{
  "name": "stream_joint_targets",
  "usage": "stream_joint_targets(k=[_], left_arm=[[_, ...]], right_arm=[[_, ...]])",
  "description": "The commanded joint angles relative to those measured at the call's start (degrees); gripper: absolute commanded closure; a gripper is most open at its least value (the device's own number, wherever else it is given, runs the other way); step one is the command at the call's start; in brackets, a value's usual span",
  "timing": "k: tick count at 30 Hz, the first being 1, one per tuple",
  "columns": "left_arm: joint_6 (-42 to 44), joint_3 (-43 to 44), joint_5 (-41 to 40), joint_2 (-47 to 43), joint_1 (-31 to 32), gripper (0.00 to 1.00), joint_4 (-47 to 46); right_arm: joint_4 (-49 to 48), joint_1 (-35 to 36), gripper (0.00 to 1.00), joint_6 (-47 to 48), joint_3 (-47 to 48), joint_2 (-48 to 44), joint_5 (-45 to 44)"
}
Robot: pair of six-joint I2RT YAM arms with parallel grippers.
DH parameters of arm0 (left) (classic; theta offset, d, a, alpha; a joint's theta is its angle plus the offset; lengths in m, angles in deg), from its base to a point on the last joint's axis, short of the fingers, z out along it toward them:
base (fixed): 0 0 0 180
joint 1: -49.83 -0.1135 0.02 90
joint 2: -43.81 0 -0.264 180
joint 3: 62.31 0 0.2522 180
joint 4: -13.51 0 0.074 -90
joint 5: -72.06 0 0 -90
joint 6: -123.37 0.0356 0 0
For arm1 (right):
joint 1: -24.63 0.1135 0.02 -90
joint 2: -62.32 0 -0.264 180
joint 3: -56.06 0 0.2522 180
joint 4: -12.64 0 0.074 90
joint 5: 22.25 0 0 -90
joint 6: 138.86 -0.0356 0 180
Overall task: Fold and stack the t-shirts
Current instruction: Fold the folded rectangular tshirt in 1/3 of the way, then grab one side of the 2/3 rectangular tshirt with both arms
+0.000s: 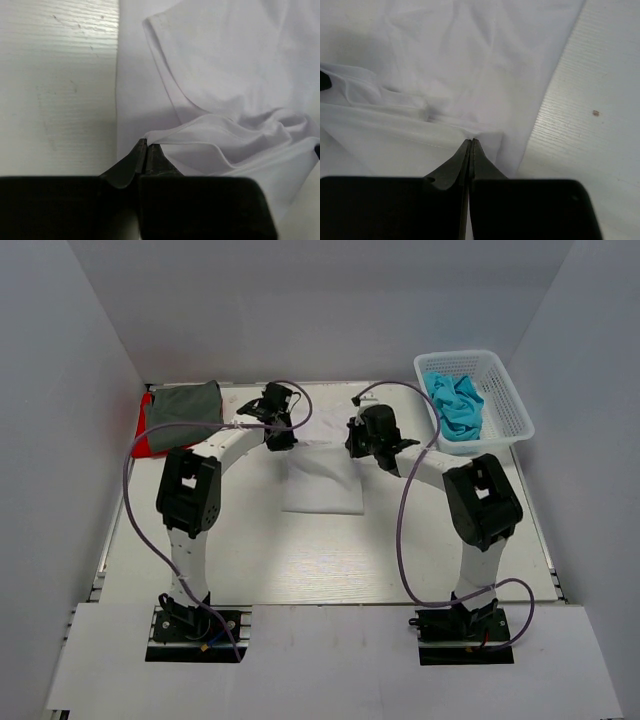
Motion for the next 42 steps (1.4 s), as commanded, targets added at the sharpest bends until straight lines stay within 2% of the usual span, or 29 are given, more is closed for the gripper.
stream_joint_targets(k=[1, 2, 3, 5, 6, 8, 9, 11, 14, 15, 16, 22, 26, 27, 31, 33, 37, 38, 39, 40, 41, 42], left_arm=[[-2.3, 6.2, -6.3, 4.0, -0.7, 0.87, 4.5], [-3.0, 7.5, -6.3, 5.1, -1.2, 0.8, 5.2], [-3.0, 9.8, -6.3, 6.2, -1.2, 0.58, 5.2], [-3.0, 12.3, -6.3, 9.4, -1.8, 0.43, 6.5], [-3.0, 13.7, -6.3, 10.3, -1.8, 0.23, 7.3], [-3.0, 17.6, -6.3, 12.8, -2.4, 0.14, 9.1], [-3.0, 18.4, -6.3, 12.8, -2.4, 0.05, 10.8], [-3.0, 17.6, -6.3, 11.7, -2.9, 0.0, 10.2], [-3.0, 12.8, -5.7, 6.1, -2.9, 0.0, 7.4], [-3.0, 10.4, -5.7, 2.9, -2.9, 0.0, 6.8], [-3.0, 9.1, -5.7, 1.3, -2.9, 0.0, 6.2], [-3.0, -6.2, -5.7, -9.7, -2.2, 0.0, 3.7], [-4.8, -20.6, 1.9, -15.8, -0.8, 0.0, 0.6], [-4.8, -22.7, 2.9, -17.9, -0.8, 0.0, -0.1], [-5.8, -31.9, 7.2, -21.5, 1.0, 0.0, -4.6], [-5.8, -33.7, 8.0, -21.5, 1.7, 0.02, -6.1], [-6.5, -35.4, 8.5, -20.7, 3.0, 0.17, -7.6], [-6.5, -36.1, 8.5, -20.2, 3.0, 0.2, -8.5], [-6.5, -36.1, 8.5, -19.0, 3.6, 0.28, -9.1], [-7.0, -36.1, 8.5, -18.4, 3.6, 0.31, -9.1], [-7.0, -36.1, 8.5, -17.7, 3.6, 0.36, -9.1], [-7.0, -36.1, 8.5, -16.6, 3.6, 0.44, -9.1]], right_arm=[[-0.3, -0.2, 1.0, -1.6, 3.5, 3.0, -6.0], [0.4, -0.2, 1.0, -2.1, 5.3, 4.3, -6.4], [0.8, -0.2, 1.0, -2.4, 6.0, 5.5, -6.8], [1.9, -0.3, 1.0, -2.3, 8.4, 7.4, -7.2], [2.7, -0.1, 0.95, -2.5, 9.1, 8.0, -7.4], [4.1, -0.3, 0.84, -2.6, 11.8, 10.1, -7.3], [5.8, -0.2, 0.79, -2.2, 13.3, 10.2, -7.0], [6.3, -0.2, 0.74, -1.4, 14.4, 10.2, -7.1], [7.0, -0.3, 0.53, -1.4, 14.4, 7.5, -7.3], [7.5, -0.2, 0.29, -1.7, 13.9, 6.9, -7.4], [7.9, -0.2, 0.11, -1.8, 13.7, 5.4, -7.3], [10.1, -0.1, 0.1, -5.2, 5.5, -4.1, -6.1], [11.6, 0.1, 0.1, -9.7, -4.8, -10.6, -5.6], [11.5, 0.1, 0.1, -10.3, -9.7, -13.8, -3.2], [11.6, 0.3, 0.1, -14.3, -16.4, -17.7, 2.5], [11.3, 0.5, 0.1, -16.0, -18.9, -19.0, 4.7], [9.9, 0.6, 0.12, -17.3, -21.3, -17.7, 9.2], [10.3, 0.7, 0.23, -18.0, -21.7, -17.4, 9.2], [10.0, 0.7, 0.28, -18.2, -21.9, -16.6, 9.3], [9.6, 0.7, 0.32, -18.2, -22.2, -16.0, 10.4], [9.4, 0.6, 0.4, -18.6, -22.6, -15.7, 10.8], [8.9, 0.8, 0.42, -19.2, -23.2, -15.3, 11.6]])
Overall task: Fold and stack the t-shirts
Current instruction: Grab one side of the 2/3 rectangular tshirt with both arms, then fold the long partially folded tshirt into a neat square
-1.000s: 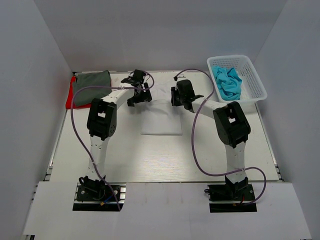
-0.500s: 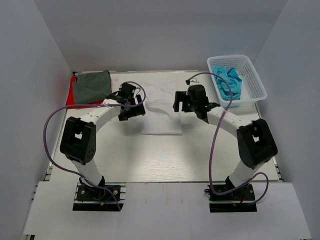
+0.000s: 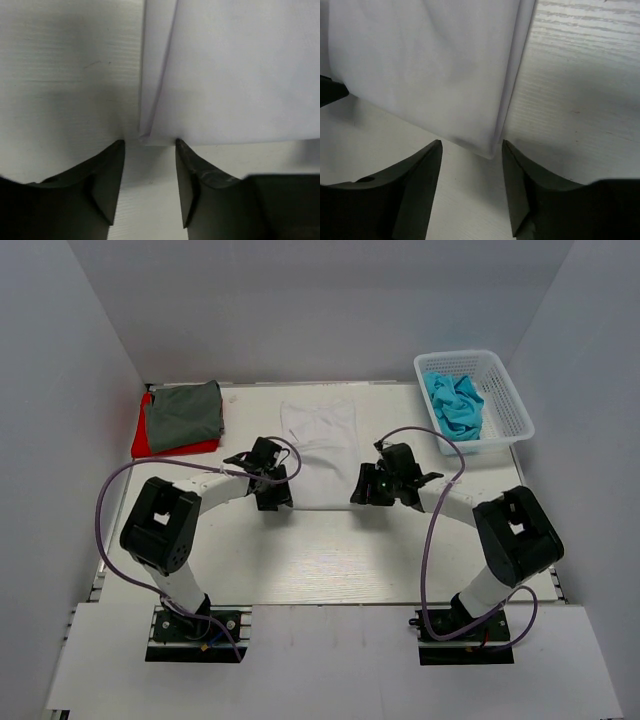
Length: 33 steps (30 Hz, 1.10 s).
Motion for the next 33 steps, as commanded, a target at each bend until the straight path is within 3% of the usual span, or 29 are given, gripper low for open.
stream_joint_targets(k=[1, 3, 5, 10, 11, 13, 17, 24, 30, 33], left_arm=[[-0.8, -0.7, 1.2, 2.2, 0.2, 0.48, -2.1], [-0.8, -0.7, 1.7, 2.8, 0.8, 0.56, -2.7], [-0.8, -0.7, 1.7, 3.3, 0.8, 0.73, -2.8], [-0.8, -0.7, 1.7, 3.3, 0.8, 1.0, -2.8], [-0.8, -0.7, 1.7, 3.3, 0.8, 1.0, -2.8], [-0.8, -0.7, 1.7, 2.8, 0.8, 1.0, -2.8], [-0.2, -2.7, 3.2, -1.2, 1.8, 1.0, -0.6], [0.4, -11.2, 5.4, -18.4, 5.0, 1.0, 2.8], [1.8, -10.0, 11.8, -27.4, 6.1, 1.0, 3.7], [2.4, -7.2, 7.9, -29.5, 6.1, 1.0, 5.1]], right_arm=[[-2.9, 0.4, 0.45, -2.4, -1.1, 1.6, 3.9], [-3.7, 0.5, 0.57, -3.3, -1.9, 2.2, 3.8], [-3.5, 0.4, 0.59, -3.2, -1.7, 2.8, 2.9], [-3.8, 0.5, 0.74, -3.5, -1.7, 4.2, 1.1], [-3.9, 0.5, 0.8, -3.2, -1.5, 4.5, 0.7], [-3.4, 0.5, 1.0, -3.3, -1.3, 4.1, 1.1], [0.1, 1.1, 1.0, -1.1, -1.5, 0.7, 2.3], [15.6, 2.9, 1.0, 3.7, -2.8, -17.2, 4.0], [20.0, 2.9, 1.0, 6.4, 1.5, -25.0, 7.1], [19.1, 2.8, 1.0, 6.2, 4.7, -24.4, 7.9]])
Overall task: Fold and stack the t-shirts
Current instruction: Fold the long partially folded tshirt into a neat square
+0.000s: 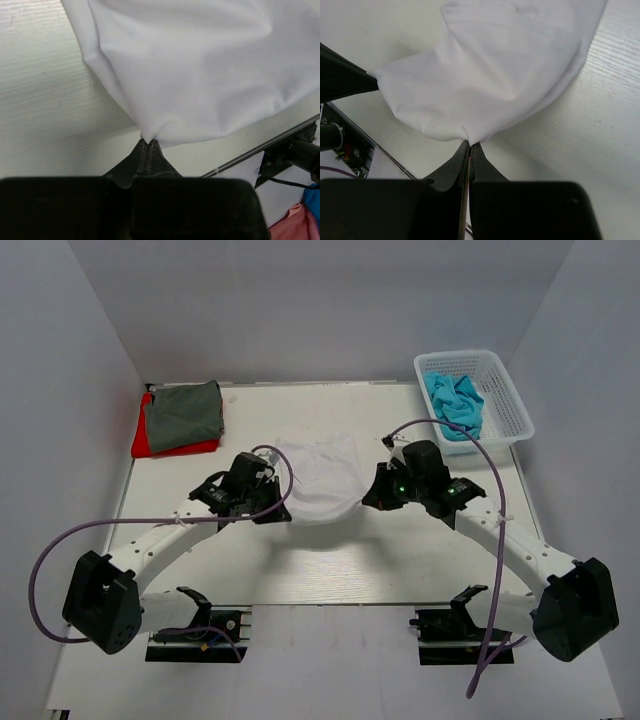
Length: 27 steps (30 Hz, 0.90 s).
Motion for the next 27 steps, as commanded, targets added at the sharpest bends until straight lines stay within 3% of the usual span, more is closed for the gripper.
stream_joint_targets(k=[1, 8, 14, 27], left_arm=[[1.6, 4.7, -1.9, -2.5, 0.4, 1.0, 2.0], [-1.1, 14.3, -12.3, 1.5, -1.1, 1.0, 3.6], [-4.3, 26.7, -26.5, 11.0, -2.2, 1.0, 13.6], [-2.0, 48.5, -25.9, 33.0, -8.0, 1.0, 15.2]], right_arm=[[1.3, -0.2, 1.0, 1.2, 5.0, 1.6, 1.7], [0.1, -1.1, 1.0, -1.5, 14.1, 5.5, -6.3], [1.5, -2.2, 1.0, -1.3, 19.6, 10.2, -6.9], [2.0, -6.3, 1.0, 2.1, 33.5, 25.0, -7.6]])
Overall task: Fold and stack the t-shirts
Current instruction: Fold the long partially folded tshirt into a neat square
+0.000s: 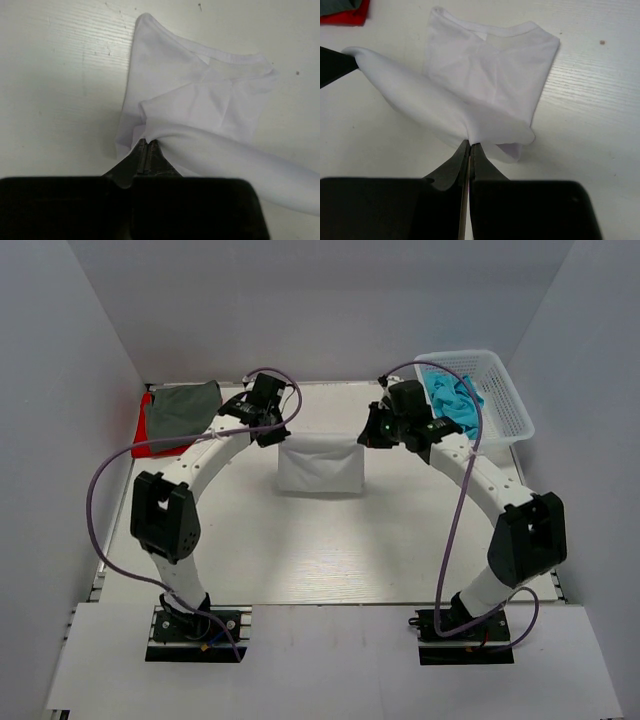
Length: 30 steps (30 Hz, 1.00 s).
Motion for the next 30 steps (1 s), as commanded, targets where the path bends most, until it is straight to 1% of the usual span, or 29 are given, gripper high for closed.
stream_joint_targets(k=[1, 3, 4, 7, 8, 9, 10, 11, 12, 13, 15, 17, 18, 19, 20, 21, 22, 23, 25, 27, 29, 30], left_arm=[[1.3, 5.8, -0.8, 3.1, -2.3, 1.0, 2.1], [2.2, 9.2, -0.2, 6.7, -3.0, 1.0, 2.1], [2.2, 12.5, -0.2, 8.1, -3.7, 1.0, 3.2], [2.8, 17.2, -0.2, 13.7, -5.0, 1.0, 4.7], [3.7, 19.3, 0.9, 14.9, -5.0, 1.0, 4.7], [3.7, 20.4, 0.9, 16.1, -5.6, 1.0, 4.7], [4.5, 23.3, 2.6, 18.9, -6.2, 1.0, 4.7], [4.5, 24.4, 2.6, 20.2, -6.2, 1.0, 4.7], [4.5, 25.5, 2.6, 21.4, -6.8, 1.0, 4.7], [5.2, 27.2, 3.8, 22.6, -6.8, 0.98, 4.7], [5.2, 28.9, 5.1, 26.1, -7.5, 0.89, 3.3], [5.2, 31.1, 7.2, 28.2, -8.1, 0.89, 2.8], [5.2, 31.8, 7.2, 29.8, -8.6, 0.83, 2.2], [5.2, 32.4, 8.3, 29.8, -8.6, 0.71, 1.5], [5.9, 32.4, 9.0, 30.4, -8.6, 0.47, 0.5], [6.4, 32.4, 9.7, 30.4, -9.1, 0.2, -1.0], [6.4, 32.4, 10.9, 30.4, -9.1, 0.01, -1.0], [6.4, 32.4, 10.9, 29.5, -9.1, 0.0, -1.0], [6.4, 30.7, 10.9, 27.9, -9.1, 0.0, -2.5], [7.0, 26.3, 10.9, 24.8, -9.1, 0.0, -4.1], [7.0, 23.0, 10.9, 22.6, -9.1, 0.0, -4.8], [7.0, 19.6, 10.9, 20.8, -9.1, 0.0, -4.8]], right_arm=[[-1.1, -1.9, 1.0, 1.3, 6.1, 3.1, 0.7], [-1.1, -2.8, 1.0, 1.9, 8.1, 6.8, 2.4], [-0.8, -3.4, 1.0, 2.3, 9.8, 7.6, 3.2], [-0.1, -5.3, 1.0, 2.2, 14.6, 14.4, 5.3], [0.0, -5.8, 1.0, 1.9, 15.4, 15.6, 6.0], [0.1, -6.2, 1.0, 1.7, 18.2, 17.8, 6.6], [0.1, -6.8, 1.0, 1.5, 19.6, 20.1, 8.7], [0.4, -7.4, 1.0, 1.1, 21.2, 21.2, 9.2], [0.3, -7.7, 1.0, 0.8, 22.0, 24.2, 9.7], [0.3, -8.6, 1.0, 0.6, 22.8, 25.4, 10.1], [0.5, -8.9, 1.0, -0.6, 25.9, 28.8, 11.0], [-0.1, -9.8, 1.0, -1.7, 29.3, 32.1, 13.1], [-0.2, -9.9, 0.96, -1.5, 30.3, 34.5, 14.6], [-0.8, -10.3, 0.85, -1.8, 31.2, 36.6, 18.8], [-2.1, -10.6, 0.75, -2.1, 32.7, 38.1, 19.5], [-2.8, -10.8, 0.42, -2.1, 34.8, 39.0, 19.5], [-1.8, -10.7, 0.23, -2.0, 36.0, 40.7, 19.8], [-1.0, -10.7, 0.1, -1.9, 38.1, 40.9, 19.9], [0.1, -10.5, 0.1, -1.0, 38.7, 40.7, 19.2], [-2.2, -10.2, 0.1, -0.7, 35.5, 37.5, 17.6], [-3.8, -10.2, 0.1, -0.7, 29.0, 32.8, 17.4], [-5.2, -9.8, 0.1, -0.7, 27.3, 30.9, 18.0]])
